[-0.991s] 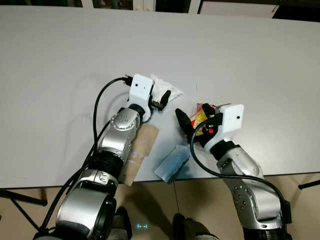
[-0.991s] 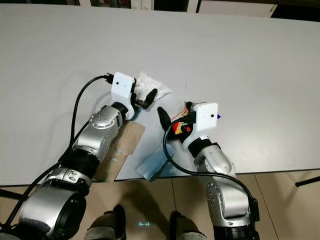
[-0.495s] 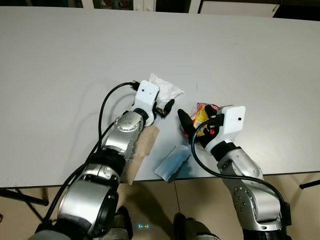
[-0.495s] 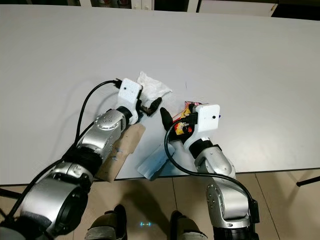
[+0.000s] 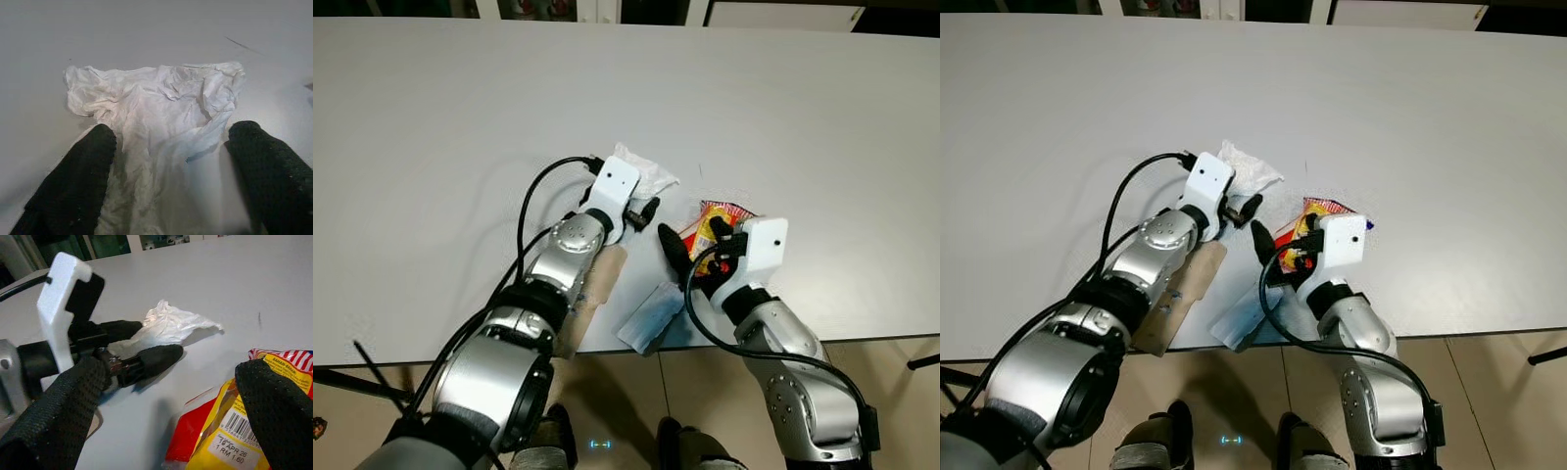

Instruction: Picking trash to rubbish bin

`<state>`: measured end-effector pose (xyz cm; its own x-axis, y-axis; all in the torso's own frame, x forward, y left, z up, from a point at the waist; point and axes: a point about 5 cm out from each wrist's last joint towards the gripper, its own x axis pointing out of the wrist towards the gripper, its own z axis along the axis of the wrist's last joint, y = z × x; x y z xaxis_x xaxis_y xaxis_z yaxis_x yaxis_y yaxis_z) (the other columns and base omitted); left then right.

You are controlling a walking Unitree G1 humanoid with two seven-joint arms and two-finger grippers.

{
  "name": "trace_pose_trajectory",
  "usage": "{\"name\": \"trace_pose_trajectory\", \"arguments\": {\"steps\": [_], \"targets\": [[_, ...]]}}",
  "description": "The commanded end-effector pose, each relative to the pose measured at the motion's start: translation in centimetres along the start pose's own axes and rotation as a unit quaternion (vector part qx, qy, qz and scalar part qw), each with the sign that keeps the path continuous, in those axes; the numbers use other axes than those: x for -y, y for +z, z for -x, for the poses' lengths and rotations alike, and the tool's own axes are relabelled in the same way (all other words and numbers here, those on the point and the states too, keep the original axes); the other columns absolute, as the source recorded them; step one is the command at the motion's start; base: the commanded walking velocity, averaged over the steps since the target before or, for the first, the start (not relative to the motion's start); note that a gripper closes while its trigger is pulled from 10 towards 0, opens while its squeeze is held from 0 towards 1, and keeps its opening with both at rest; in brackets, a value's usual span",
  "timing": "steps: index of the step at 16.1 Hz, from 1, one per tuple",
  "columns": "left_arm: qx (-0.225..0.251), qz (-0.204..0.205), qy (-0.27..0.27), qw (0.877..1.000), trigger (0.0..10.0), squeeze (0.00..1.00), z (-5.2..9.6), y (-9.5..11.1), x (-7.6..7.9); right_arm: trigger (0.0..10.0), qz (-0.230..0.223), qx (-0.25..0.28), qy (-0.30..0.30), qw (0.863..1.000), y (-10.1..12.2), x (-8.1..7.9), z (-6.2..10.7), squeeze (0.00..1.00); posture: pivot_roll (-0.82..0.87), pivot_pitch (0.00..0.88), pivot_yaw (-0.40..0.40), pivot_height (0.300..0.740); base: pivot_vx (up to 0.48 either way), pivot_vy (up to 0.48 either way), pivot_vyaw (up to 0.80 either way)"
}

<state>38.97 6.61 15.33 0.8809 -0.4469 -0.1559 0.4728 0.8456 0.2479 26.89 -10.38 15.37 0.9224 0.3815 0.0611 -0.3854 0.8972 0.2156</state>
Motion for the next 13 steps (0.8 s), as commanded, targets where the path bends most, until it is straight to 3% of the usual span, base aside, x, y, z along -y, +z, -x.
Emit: {"name": "trace_pose_trajectory", "arguments": {"steps": [1, 13], "targets": [[-0.031, -0.006, -0.004, 0.999, 0.0, 0.0, 0.03, -1.15, 0.5, 10.0, -0.003, -0.001, -0.002, 1.0, 0.07, -0.01, 0.23, 0.0, -0.15, 0.252, -0.027, 0.74, 0.0, 0.0, 0.0], [-0.017, -0.005, 0.013, 1.0, 0.0, 0.0, 0.21, -1.2, -0.09, 10.0, -0.005, -0.006, 0.014, 1.0, -0.31, -0.55, -0.18, 0.0, -0.14, 0.207, -0.024, 0.74, 0.0, 0.0, 0.0]]}}
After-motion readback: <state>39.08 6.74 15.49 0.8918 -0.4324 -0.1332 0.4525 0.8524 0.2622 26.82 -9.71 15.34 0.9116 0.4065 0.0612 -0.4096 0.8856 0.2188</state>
